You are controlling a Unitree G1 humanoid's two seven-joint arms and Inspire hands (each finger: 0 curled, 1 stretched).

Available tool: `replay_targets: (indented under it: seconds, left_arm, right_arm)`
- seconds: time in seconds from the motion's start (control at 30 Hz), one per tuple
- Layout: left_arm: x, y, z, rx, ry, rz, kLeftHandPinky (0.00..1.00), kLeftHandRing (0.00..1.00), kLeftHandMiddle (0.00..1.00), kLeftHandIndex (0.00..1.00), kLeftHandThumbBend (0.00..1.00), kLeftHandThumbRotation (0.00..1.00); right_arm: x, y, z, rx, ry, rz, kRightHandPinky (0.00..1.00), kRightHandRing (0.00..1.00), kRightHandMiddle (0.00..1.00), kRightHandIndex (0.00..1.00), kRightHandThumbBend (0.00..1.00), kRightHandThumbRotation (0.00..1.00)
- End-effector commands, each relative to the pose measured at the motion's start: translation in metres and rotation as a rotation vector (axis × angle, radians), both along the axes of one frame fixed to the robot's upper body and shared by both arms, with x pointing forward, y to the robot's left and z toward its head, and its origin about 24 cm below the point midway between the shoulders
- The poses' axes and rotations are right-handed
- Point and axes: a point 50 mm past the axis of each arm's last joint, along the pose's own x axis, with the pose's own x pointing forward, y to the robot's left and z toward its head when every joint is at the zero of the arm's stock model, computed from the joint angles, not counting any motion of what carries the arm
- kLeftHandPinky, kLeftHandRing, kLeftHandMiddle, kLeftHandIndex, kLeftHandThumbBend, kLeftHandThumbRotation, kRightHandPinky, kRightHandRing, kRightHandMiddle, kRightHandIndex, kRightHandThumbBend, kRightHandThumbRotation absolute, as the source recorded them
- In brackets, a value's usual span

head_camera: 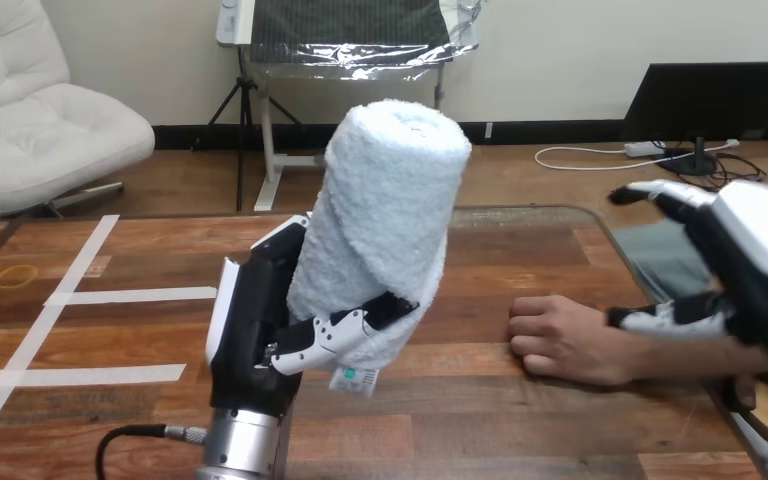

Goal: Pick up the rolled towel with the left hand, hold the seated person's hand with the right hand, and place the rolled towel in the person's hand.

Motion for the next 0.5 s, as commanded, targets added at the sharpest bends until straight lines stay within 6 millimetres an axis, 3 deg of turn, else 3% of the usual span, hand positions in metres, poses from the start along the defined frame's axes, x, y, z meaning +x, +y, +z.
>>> replay_targets:
  seconds: [0.0, 0.47]
  left_arm:
    - [0.014, -0.005, 0.026, -0.018, -0.126, -0.011, 0.36, 0.40, 0.45, 0.50, 0.78, 0.18]
    - [0.017, -0.007, 0.028, -0.006, -0.139, -0.020, 0.36, 0.39, 0.45, 0.50, 0.77, 0.19]
  right_arm:
    - [0.013, -0.011, 0.016, -0.074, 0.010, -0.015, 0.77, 0.89, 0.89, 0.83, 0.84, 0.00]
    - [0.029, -0.036, 0.018, -0.224, 0.220, -0.127, 0.85, 0.93, 0.92, 0.86, 0.84, 0.00]
